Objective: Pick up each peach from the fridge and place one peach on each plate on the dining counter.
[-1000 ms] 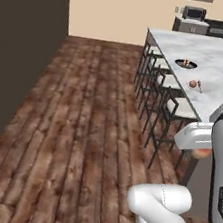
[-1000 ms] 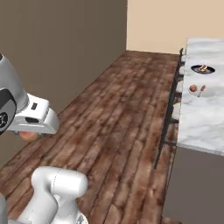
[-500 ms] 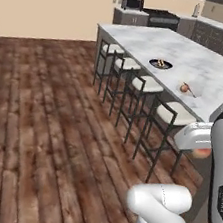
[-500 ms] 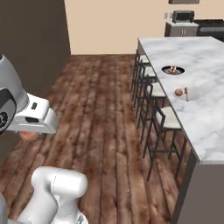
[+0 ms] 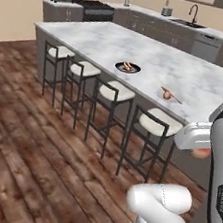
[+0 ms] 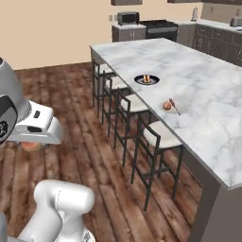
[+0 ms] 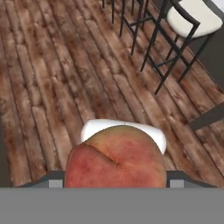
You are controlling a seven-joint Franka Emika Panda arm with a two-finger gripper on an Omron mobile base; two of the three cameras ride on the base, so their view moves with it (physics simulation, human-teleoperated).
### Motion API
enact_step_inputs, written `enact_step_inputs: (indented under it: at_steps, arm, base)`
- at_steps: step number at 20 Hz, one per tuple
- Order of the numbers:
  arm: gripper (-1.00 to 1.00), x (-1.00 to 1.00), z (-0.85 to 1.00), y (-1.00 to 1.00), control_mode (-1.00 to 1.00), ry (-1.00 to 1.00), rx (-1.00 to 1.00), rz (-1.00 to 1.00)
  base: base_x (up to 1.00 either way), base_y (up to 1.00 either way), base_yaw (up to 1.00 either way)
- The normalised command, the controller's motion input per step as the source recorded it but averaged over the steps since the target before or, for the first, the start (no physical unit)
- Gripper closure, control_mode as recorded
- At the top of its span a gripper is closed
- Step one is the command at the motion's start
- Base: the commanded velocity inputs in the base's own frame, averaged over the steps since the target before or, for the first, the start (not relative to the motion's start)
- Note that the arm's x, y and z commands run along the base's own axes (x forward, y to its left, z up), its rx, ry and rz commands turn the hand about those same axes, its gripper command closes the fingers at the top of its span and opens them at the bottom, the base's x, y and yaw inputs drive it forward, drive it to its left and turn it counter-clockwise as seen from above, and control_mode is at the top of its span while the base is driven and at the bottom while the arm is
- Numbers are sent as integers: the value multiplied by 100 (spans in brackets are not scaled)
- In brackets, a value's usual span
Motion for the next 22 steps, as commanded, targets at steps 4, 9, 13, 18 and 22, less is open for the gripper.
enact_step_inputs:
  at_steps: [4,9,13,18,22]
  arm:
    - [100,0,0,0,100,0,0,0]
    - [100,0,0,0,100,0,0,0]
    - [100,0,0,0,100,0,0,0]
    - [100,0,0,0,100,0,0,0]
    - [100,0,0,0,100,0,0,0]
  base:
    - [100,74,-56]
    - [100,68,-46]
    - [100,78,-43]
    - [100,98,-50]
    - [100,100,-48]
